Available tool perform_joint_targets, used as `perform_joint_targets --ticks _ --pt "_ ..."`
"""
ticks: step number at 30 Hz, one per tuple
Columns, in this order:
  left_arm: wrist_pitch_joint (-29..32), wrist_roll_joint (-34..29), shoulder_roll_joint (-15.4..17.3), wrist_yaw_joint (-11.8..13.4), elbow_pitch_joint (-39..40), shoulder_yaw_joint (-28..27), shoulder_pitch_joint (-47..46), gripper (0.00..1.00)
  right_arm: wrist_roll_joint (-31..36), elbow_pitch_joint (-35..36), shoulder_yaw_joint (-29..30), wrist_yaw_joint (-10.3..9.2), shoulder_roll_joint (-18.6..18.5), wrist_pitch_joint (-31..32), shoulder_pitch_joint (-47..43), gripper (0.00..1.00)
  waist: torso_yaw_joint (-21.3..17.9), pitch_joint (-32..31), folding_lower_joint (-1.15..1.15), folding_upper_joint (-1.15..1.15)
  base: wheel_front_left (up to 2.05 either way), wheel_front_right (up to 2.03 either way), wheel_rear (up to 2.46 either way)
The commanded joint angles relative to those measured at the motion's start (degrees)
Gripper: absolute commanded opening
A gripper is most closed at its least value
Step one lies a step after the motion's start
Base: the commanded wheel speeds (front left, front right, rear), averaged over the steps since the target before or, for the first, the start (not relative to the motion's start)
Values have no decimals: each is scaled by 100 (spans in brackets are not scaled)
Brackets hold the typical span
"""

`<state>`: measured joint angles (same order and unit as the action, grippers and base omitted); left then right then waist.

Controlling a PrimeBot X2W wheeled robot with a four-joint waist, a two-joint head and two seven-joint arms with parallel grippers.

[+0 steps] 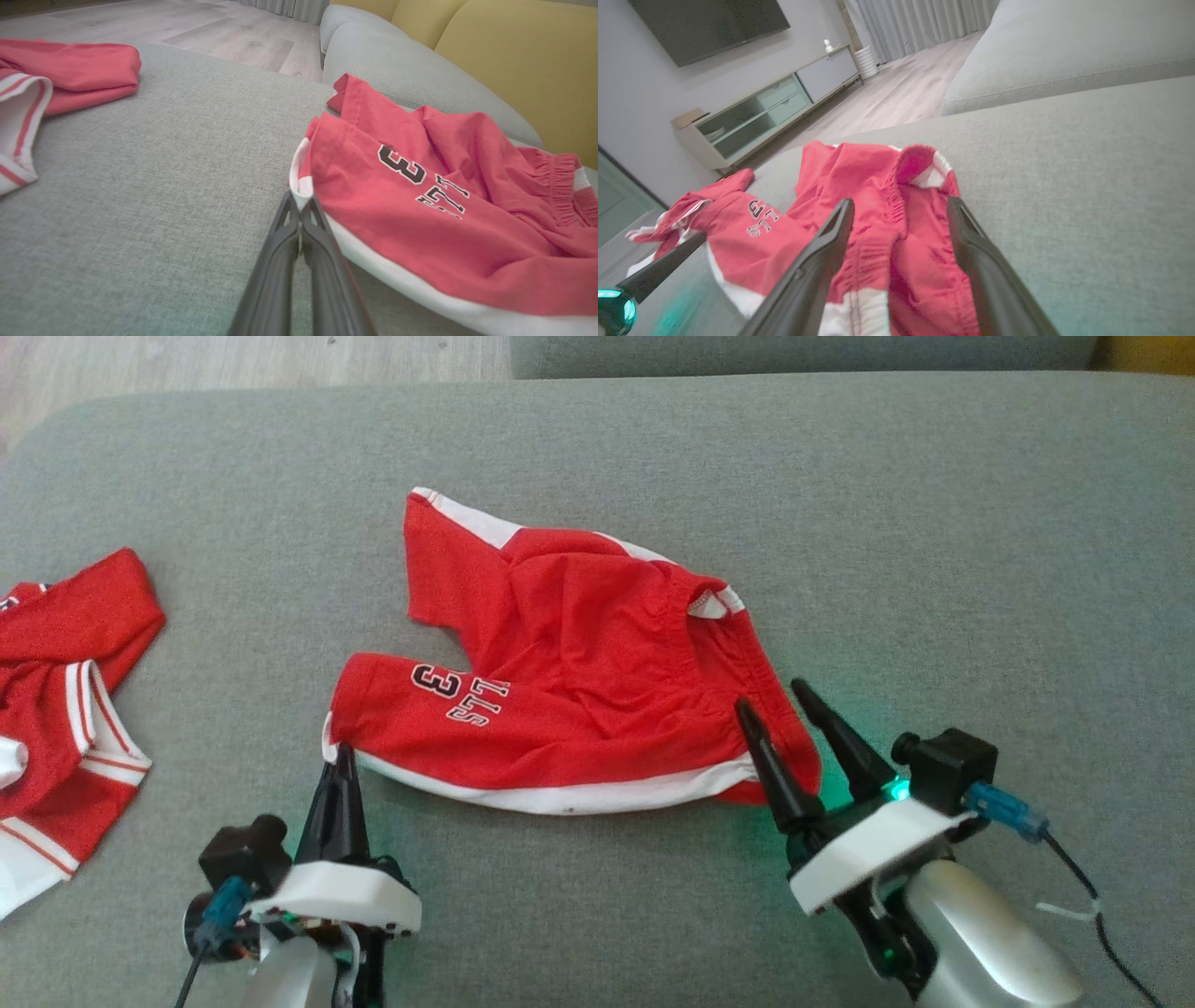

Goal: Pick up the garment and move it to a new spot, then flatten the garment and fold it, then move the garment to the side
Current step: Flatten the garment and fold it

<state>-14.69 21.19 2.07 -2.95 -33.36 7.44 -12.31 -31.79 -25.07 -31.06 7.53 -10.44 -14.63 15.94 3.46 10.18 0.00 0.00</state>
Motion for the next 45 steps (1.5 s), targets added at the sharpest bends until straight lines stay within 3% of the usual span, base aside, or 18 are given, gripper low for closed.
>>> perform_joint_targets --ticks 1,8,19,20,22,31,38,45 --pt "-30 -13 81 31 150 -219 -112 0 -230 205 -331 -4 -229 -37 236 100 -23 5 0 0 0 0 0" --pt "-30 -22 81 31 132 -259 -112 0 -965 569 -1407 -4 -1007 -37 294 100 -100 13 0 0 0 0 0" --pt "-30 -29 81 27 72 -230 -148 0 -1811 434 -2310 -4 -1223 -37 709 100 -28 61 0 0 0 0 0" --pt "-30 -36 81 31 72 -238 -149 0 -1837 434 -2344 -4 -1229 -37 736 71 -16 63 0 0 0 0 0" --pt "-30 -57 81 39 62 -261 -149 0 -1865 434 -2374 -4 -1260 -37 774 0 4 61 0 0 0 0 0" --pt "-30 -103 81 15 58 -320 -157 0 -2222 316 -2742 -4 -1486 -37 961 0 -12 -90 0 0 0 0 0" --pt "-30 -501 112 -237 586 -404 -539 0 -2146 842 -1896 -4 -1353 -37 1066 0 -39 -408 0 0 0 0 0" --pt "-30 -868 780 -431 1352 -199 -1561 0 -2183 1736 -1109 -4 -1516 -37 1396 0 -98 -1055 0 0 0 0 0"
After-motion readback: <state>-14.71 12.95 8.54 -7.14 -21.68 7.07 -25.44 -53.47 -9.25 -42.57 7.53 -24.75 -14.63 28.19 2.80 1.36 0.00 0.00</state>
